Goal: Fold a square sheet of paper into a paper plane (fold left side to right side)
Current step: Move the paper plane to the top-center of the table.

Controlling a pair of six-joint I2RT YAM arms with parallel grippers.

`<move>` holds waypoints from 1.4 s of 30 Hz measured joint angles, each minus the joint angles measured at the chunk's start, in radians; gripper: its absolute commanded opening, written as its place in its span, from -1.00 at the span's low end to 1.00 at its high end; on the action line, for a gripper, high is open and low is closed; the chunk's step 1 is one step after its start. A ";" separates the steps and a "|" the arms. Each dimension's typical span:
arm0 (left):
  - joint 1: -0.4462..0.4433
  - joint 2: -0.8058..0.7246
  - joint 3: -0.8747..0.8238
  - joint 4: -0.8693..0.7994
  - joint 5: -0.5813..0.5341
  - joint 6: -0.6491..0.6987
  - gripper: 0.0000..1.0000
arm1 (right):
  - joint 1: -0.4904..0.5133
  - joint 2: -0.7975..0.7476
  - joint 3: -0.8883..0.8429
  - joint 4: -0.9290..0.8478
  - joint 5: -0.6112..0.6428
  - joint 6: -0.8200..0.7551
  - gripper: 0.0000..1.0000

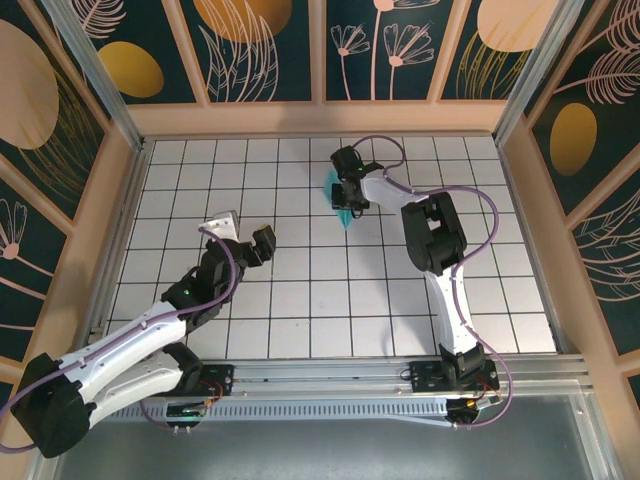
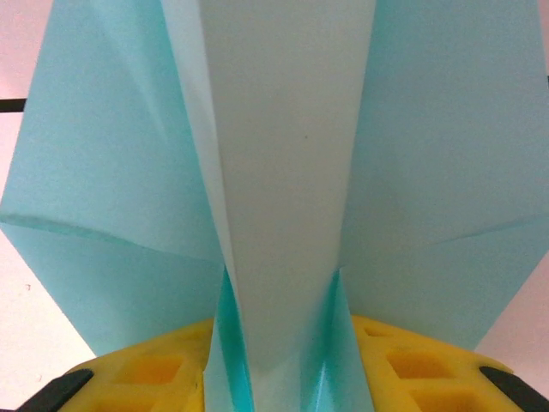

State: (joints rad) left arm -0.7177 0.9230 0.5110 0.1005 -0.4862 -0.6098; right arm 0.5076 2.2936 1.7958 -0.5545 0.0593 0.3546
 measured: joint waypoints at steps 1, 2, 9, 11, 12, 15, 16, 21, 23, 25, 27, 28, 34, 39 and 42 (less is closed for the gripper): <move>0.000 0.002 0.001 0.000 0.000 0.000 0.79 | 0.000 0.000 0.001 -0.002 0.000 -0.004 -0.22; 0.000 0.004 0.002 0.000 0.000 0.000 0.79 | 0.000 0.000 0.002 -0.003 0.000 -0.007 -0.22; 0.000 0.005 0.007 0.000 0.000 0.003 0.79 | 0.001 0.000 0.004 -0.017 0.001 -0.017 -0.21; 0.000 0.005 0.007 0.000 0.000 0.003 0.79 | 0.002 0.000 0.004 -0.019 0.001 -0.017 -0.20; 0.000 0.005 0.007 0.000 0.000 0.003 0.79 | 0.003 0.000 0.004 -0.019 0.002 -0.017 -0.20; 0.000 0.005 0.007 0.000 0.000 0.003 0.79 | 0.004 0.000 0.005 -0.022 0.003 -0.016 -0.20; 0.000 0.005 0.007 0.000 0.000 0.003 0.79 | 0.005 0.000 0.006 -0.024 0.004 -0.016 -0.19; 0.000 0.005 0.007 0.000 0.000 0.003 0.79 | 0.009 0.000 0.015 -0.050 0.010 -0.017 -0.13; 0.000 0.005 0.007 0.000 0.000 0.003 0.79 | 0.012 0.000 0.016 -0.056 0.016 -0.016 -0.11; 0.000 0.005 0.007 0.000 0.000 0.003 0.79 | 0.015 0.000 0.016 -0.057 0.021 -0.016 -0.11; 0.000 0.005 0.007 0.000 0.000 0.003 0.79 | 0.017 0.000 0.016 -0.061 0.024 -0.016 -0.11; 0.000 0.005 0.007 0.000 0.000 0.003 0.79 | 0.017 0.000 0.016 -0.063 0.024 -0.015 -0.11; 0.000 0.009 0.007 0.000 0.000 0.003 0.79 | 0.018 -0.002 0.016 -0.064 0.024 -0.004 -0.11; 0.000 0.010 0.007 0.000 0.001 0.003 0.79 | 0.018 -0.008 0.015 -0.079 0.023 0.006 -0.13; 0.000 0.011 0.007 0.000 0.001 0.003 0.79 | 0.019 -0.021 0.015 -0.086 0.024 0.011 -0.13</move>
State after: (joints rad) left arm -0.7177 0.9344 0.5182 0.1009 -0.4850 -0.6064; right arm 0.5262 2.2730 1.8111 -0.6407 0.0830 0.3656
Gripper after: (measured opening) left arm 0.895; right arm 0.436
